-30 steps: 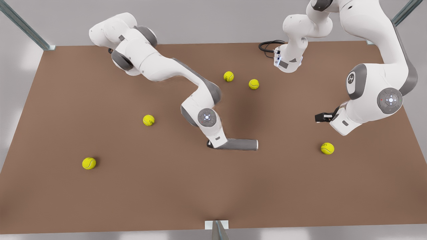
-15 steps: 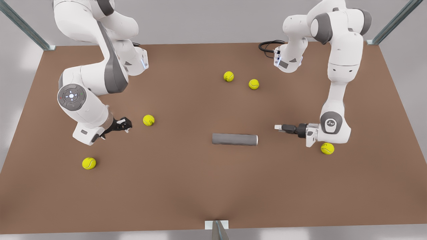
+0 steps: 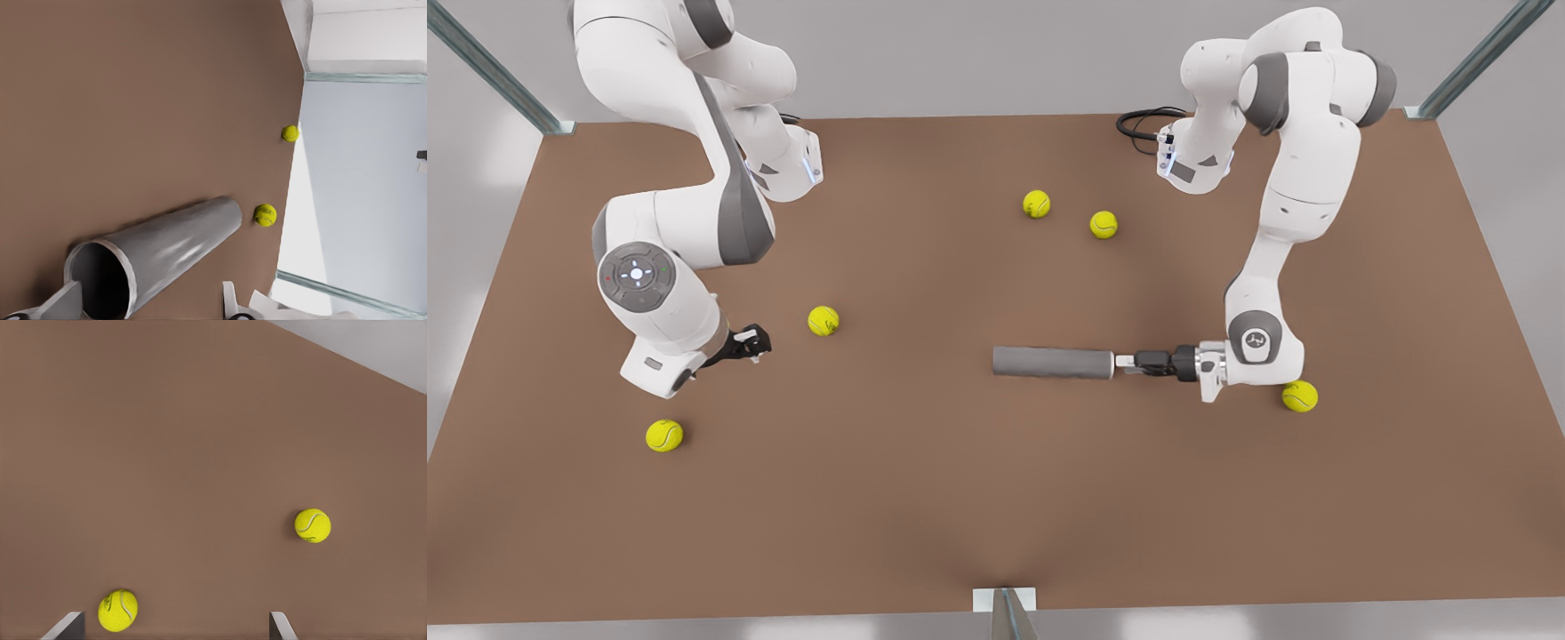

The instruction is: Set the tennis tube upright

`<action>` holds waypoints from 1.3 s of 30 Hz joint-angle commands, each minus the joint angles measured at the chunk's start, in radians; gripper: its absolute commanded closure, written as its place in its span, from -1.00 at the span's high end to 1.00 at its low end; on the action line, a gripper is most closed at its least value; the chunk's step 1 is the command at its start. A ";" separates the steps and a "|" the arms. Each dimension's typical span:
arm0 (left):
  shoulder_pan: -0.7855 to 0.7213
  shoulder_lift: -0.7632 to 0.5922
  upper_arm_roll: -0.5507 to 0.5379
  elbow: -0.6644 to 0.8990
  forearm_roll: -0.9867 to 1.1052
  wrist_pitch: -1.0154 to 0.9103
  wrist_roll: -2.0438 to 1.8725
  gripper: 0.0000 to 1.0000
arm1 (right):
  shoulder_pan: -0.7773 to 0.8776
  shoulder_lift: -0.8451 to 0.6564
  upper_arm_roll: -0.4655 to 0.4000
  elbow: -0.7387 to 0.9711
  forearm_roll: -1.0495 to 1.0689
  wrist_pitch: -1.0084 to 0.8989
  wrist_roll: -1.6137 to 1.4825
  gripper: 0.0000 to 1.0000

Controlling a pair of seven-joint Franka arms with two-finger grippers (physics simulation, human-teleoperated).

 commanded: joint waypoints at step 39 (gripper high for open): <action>0.001 0.003 -0.081 -0.093 -0.172 -0.018 0.025 1.00 | 0.002 0.009 0.002 0.002 0.000 -0.037 0.000 1.00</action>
